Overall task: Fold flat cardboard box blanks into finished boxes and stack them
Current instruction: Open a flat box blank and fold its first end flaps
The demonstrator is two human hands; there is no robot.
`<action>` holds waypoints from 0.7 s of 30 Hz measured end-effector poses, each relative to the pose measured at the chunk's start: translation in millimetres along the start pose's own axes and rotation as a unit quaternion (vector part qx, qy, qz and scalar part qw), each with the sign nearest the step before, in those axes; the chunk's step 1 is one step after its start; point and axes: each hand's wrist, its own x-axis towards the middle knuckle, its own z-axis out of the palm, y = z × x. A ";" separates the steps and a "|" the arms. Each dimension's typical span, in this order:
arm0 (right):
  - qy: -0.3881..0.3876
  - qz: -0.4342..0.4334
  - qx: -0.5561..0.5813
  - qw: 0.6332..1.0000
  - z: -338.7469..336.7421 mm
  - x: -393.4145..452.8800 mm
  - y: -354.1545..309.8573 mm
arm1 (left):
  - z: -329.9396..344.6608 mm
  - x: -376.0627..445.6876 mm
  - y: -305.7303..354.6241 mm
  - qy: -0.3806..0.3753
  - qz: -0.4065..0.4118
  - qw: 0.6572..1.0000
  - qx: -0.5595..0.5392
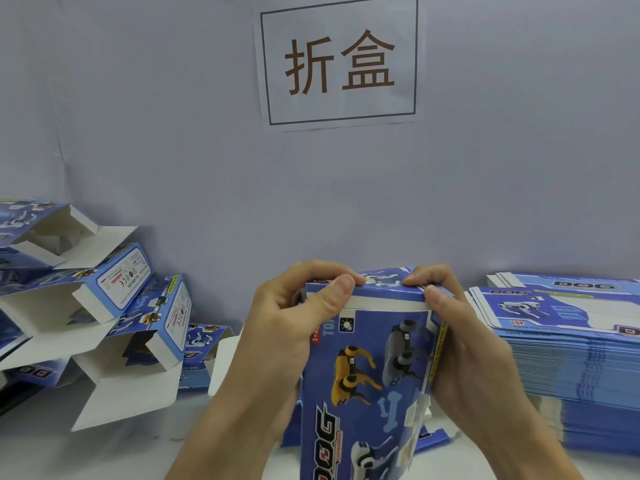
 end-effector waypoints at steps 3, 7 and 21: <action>0.018 0.001 0.009 1.000 1.1 3.4 -1.9 | 3.0 0.5 -5.2 0.007 0.045 0.999 0.012; 0.025 -0.010 0.027 0.999 1.2 6.6 -5.3 | 9.6 0.7 -12.8 0.015 0.085 0.996 0.025; 0.016 -0.002 0.160 0.987 -12.8 -0.3 7.2 | 3.6 -0.1 -11.0 -0.025 0.038 0.999 0.024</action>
